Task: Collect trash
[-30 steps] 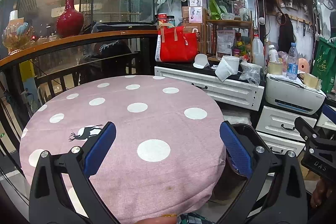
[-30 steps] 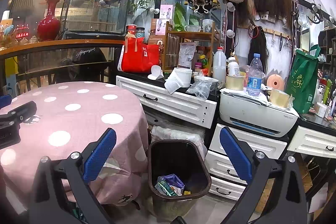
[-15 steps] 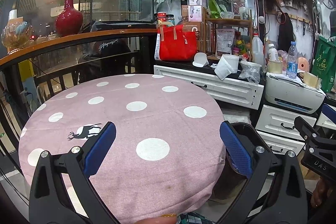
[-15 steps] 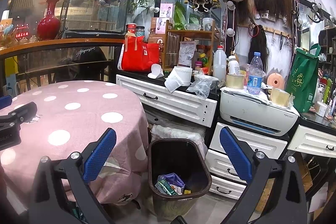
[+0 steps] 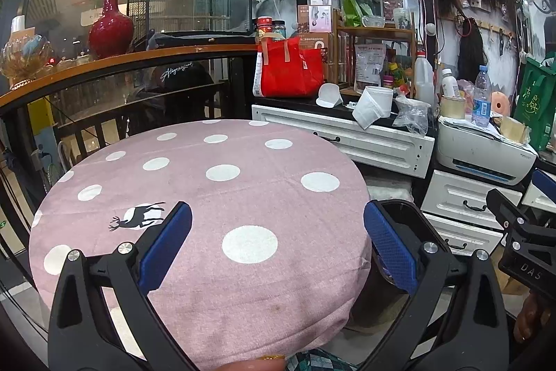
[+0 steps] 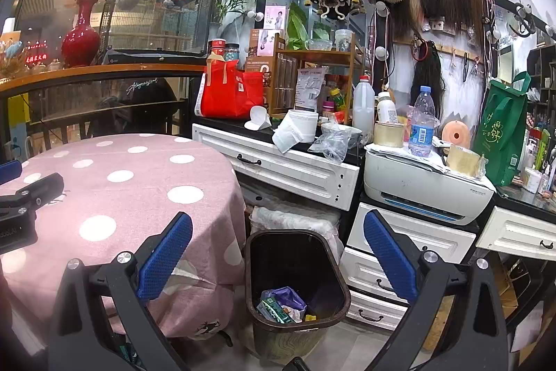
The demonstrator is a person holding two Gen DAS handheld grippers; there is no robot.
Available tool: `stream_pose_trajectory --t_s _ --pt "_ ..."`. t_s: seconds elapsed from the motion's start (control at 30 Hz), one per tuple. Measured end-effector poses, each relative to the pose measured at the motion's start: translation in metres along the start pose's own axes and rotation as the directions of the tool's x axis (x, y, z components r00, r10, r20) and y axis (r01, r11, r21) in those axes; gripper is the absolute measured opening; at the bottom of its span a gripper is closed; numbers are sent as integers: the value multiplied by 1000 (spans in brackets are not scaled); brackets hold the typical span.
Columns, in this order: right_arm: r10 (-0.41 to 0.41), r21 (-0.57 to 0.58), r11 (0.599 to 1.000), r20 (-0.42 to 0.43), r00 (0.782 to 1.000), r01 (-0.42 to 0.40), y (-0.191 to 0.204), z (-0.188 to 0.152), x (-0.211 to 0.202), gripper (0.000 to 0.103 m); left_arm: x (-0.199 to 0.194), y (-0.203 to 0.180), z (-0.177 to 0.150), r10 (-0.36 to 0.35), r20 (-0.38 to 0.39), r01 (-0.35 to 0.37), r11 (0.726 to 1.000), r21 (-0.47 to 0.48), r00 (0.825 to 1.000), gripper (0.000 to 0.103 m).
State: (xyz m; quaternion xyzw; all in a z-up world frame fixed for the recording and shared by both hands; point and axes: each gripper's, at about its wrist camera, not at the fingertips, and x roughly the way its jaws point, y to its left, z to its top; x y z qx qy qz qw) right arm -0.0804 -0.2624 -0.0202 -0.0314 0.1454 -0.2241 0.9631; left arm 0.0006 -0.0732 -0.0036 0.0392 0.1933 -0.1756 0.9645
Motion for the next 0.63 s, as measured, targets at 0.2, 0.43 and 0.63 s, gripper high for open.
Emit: stream_pose_trajectory --t_s 0.2,0.43,0.63 --pt "0 -3 1000 -2 1000 0 0 0 0 97 2 0 0 -4 -9 4 1000 0 1000 97" --pt "3 0 1000 -6 1000 -3 1 -3 1 97 3 3 0 -7 -17 6 1000 -13 1000 97" --pt "3 -1 1000 -6 1000 -3 1 -2 1 97 3 3 -1 -8 -19 8 1000 -11 1000 97"
